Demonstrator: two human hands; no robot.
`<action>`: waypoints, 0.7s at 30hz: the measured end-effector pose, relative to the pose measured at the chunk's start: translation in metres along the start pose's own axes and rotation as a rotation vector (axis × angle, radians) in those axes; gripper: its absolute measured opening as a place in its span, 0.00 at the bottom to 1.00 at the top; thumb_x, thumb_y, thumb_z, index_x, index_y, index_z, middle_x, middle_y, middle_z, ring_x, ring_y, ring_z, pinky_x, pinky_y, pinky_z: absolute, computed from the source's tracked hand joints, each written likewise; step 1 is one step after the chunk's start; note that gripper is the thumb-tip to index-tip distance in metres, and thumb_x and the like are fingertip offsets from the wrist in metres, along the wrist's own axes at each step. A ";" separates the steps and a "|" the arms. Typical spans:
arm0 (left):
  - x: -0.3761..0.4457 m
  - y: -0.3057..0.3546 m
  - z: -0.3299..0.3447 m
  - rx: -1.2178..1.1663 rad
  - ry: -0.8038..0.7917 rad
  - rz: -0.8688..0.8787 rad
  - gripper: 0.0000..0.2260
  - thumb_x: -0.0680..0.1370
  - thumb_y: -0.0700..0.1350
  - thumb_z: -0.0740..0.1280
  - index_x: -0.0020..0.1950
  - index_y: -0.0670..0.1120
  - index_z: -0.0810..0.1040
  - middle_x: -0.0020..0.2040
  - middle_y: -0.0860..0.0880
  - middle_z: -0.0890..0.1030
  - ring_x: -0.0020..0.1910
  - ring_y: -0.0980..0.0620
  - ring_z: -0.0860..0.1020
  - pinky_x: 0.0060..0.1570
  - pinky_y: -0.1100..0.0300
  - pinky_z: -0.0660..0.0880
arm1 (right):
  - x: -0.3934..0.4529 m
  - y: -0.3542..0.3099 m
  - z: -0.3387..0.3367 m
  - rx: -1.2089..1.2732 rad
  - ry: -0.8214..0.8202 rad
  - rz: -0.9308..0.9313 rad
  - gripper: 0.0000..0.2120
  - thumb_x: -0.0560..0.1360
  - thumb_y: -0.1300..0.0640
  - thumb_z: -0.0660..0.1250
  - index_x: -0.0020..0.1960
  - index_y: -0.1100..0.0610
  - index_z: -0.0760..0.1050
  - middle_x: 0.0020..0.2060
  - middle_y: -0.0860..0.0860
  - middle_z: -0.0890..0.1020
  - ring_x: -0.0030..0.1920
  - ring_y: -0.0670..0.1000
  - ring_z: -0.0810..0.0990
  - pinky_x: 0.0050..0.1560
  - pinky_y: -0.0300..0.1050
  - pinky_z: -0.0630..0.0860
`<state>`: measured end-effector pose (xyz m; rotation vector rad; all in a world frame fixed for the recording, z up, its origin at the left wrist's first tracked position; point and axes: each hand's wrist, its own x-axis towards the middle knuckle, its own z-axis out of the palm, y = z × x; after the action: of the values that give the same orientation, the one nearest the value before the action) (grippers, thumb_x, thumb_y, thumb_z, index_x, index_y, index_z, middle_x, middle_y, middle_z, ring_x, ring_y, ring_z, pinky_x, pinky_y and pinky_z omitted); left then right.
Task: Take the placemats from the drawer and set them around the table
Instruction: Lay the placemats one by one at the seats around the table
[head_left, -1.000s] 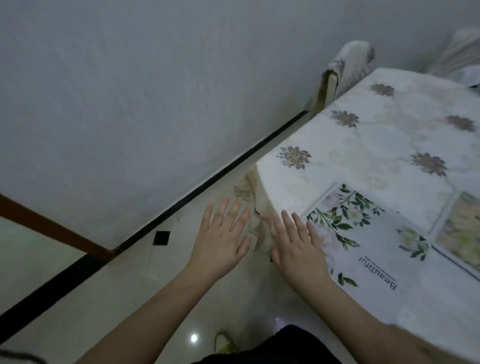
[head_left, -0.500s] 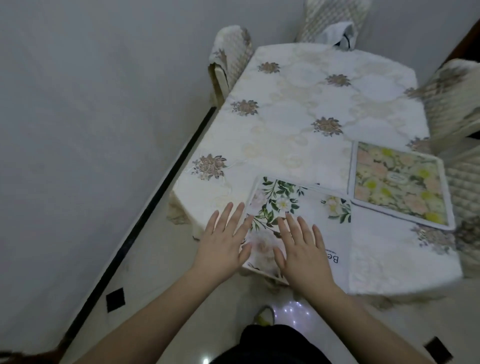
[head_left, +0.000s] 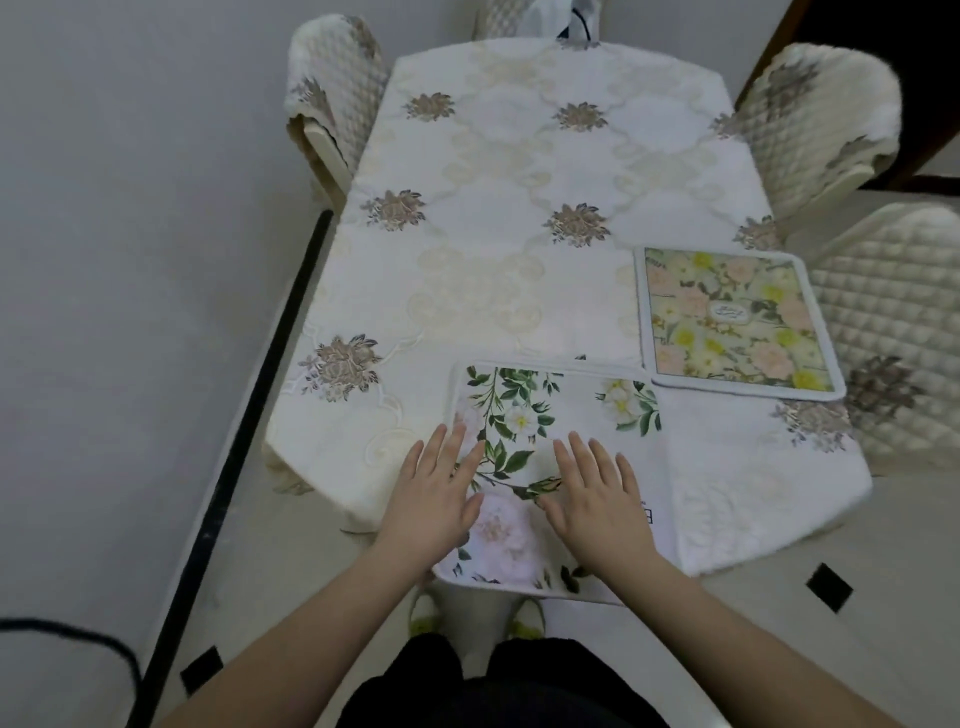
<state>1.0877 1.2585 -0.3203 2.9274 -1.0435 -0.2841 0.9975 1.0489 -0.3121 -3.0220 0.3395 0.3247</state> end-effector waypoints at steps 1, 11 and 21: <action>0.004 -0.004 0.004 -0.005 -0.021 0.023 0.28 0.77 0.58 0.54 0.72 0.47 0.73 0.75 0.41 0.70 0.72 0.39 0.70 0.67 0.41 0.70 | 0.001 0.002 0.004 -0.003 -0.020 0.021 0.34 0.74 0.36 0.53 0.73 0.56 0.70 0.70 0.55 0.73 0.69 0.59 0.73 0.68 0.61 0.67; 0.039 -0.043 0.016 0.005 -0.077 0.265 0.28 0.74 0.60 0.60 0.68 0.47 0.78 0.71 0.38 0.74 0.68 0.36 0.74 0.61 0.40 0.74 | -0.006 0.018 0.013 0.126 -0.140 0.334 0.47 0.73 0.28 0.58 0.80 0.50 0.41 0.80 0.49 0.44 0.79 0.53 0.43 0.77 0.55 0.42; 0.042 -0.043 0.022 -0.175 -0.154 0.112 0.30 0.81 0.59 0.61 0.80 0.56 0.55 0.79 0.31 0.45 0.79 0.34 0.45 0.76 0.44 0.52 | -0.011 0.036 0.012 0.313 -0.121 0.619 0.57 0.64 0.29 0.70 0.80 0.48 0.41 0.79 0.56 0.41 0.79 0.57 0.42 0.76 0.57 0.42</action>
<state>1.1423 1.2662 -0.3526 2.7161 -1.1327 -0.5732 0.9764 1.0176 -0.3239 -2.5094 1.1885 0.4375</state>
